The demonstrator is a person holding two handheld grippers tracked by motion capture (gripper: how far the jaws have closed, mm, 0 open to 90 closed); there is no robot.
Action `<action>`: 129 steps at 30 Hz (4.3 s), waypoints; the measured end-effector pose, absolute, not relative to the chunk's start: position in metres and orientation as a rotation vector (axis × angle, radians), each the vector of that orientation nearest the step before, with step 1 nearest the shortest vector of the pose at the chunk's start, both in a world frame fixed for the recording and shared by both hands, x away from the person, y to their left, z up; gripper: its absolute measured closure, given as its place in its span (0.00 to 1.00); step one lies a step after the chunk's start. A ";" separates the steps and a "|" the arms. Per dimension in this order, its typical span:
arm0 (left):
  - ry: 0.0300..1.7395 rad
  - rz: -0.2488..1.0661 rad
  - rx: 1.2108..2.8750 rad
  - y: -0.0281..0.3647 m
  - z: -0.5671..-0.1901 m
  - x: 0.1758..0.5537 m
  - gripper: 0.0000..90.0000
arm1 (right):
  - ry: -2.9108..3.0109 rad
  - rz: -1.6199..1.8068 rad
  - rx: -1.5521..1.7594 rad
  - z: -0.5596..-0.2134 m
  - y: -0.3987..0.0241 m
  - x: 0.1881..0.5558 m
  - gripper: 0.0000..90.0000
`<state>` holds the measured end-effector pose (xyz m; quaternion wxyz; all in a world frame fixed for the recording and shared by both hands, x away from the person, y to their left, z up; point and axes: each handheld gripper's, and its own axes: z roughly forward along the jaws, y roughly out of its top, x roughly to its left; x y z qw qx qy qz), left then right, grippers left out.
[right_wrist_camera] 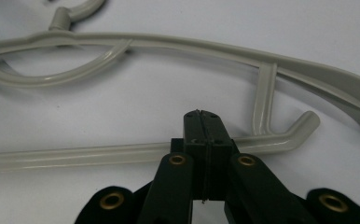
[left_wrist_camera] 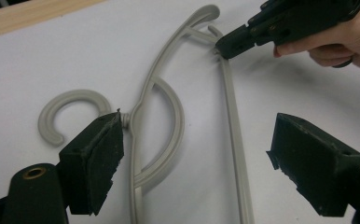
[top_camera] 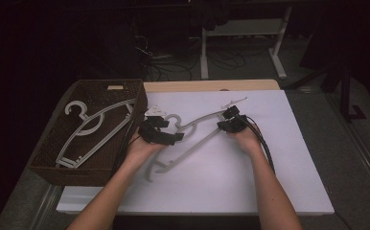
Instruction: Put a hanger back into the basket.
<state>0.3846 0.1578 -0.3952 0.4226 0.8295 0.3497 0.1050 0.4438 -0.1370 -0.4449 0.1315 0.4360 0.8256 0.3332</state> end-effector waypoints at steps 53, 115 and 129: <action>1.011 0.382 2.239 0.153 -0.429 0.388 0.91 | 2.405 1.080 1.246 -0.419 -0.163 0.410 0.76; 1.182 0.751 2.156 0.432 -0.277 0.370 0.91 | 2.277 1.178 1.229 -0.417 -0.210 0.297 0.19; 1.268 0.746 2.176 0.456 -0.304 0.370 0.91 | 2.279 1.166 1.223 -0.417 -0.203 0.299 0.19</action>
